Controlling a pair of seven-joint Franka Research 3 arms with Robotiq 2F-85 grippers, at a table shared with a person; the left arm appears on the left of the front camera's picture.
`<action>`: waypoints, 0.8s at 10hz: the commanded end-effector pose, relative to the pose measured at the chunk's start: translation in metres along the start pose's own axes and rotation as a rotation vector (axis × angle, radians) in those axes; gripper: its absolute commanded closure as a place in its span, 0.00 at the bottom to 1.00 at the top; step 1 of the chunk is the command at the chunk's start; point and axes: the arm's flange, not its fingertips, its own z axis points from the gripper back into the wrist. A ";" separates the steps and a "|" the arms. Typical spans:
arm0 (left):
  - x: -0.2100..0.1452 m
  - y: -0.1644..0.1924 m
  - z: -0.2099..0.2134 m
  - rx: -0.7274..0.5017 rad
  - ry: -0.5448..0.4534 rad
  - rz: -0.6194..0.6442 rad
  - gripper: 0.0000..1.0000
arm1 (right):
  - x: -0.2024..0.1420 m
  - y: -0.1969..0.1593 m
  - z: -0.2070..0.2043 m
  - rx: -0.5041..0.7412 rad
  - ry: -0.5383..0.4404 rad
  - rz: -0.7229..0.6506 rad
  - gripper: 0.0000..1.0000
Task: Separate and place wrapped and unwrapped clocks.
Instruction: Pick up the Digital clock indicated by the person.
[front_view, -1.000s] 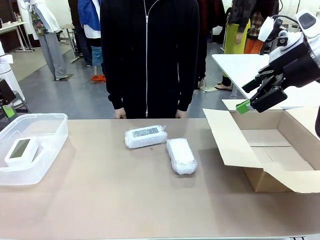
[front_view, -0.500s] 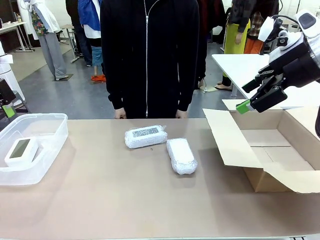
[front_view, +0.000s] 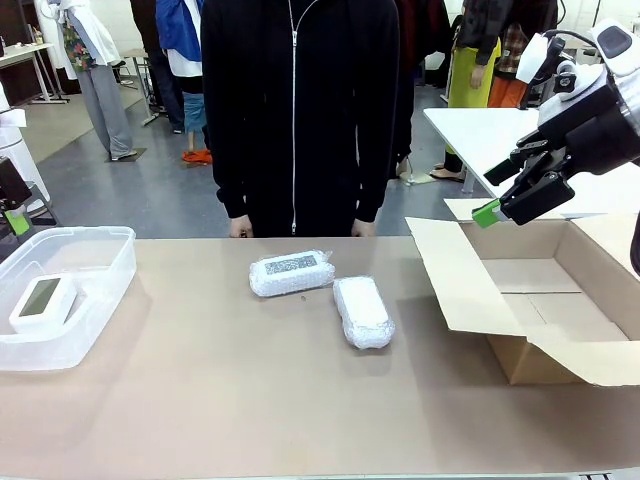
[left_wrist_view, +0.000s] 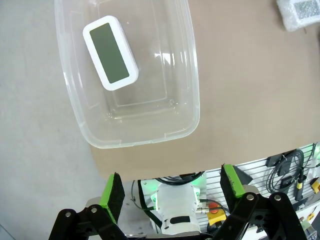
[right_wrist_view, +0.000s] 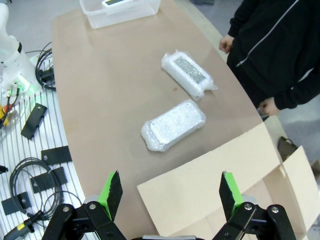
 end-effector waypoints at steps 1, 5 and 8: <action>0.000 0.000 0.003 0.000 -0.006 0.000 0.00 | -0.002 0.001 -0.002 0.018 -0.010 -0.001 0.00; -0.028 -0.026 0.027 -0.286 -0.065 -0.373 0.00 | -0.002 0.001 -0.002 0.018 -0.010 -0.001 0.00; -0.078 -0.071 0.037 -0.404 -0.108 -0.780 0.00 | -0.002 0.001 -0.002 0.018 -0.010 -0.001 0.00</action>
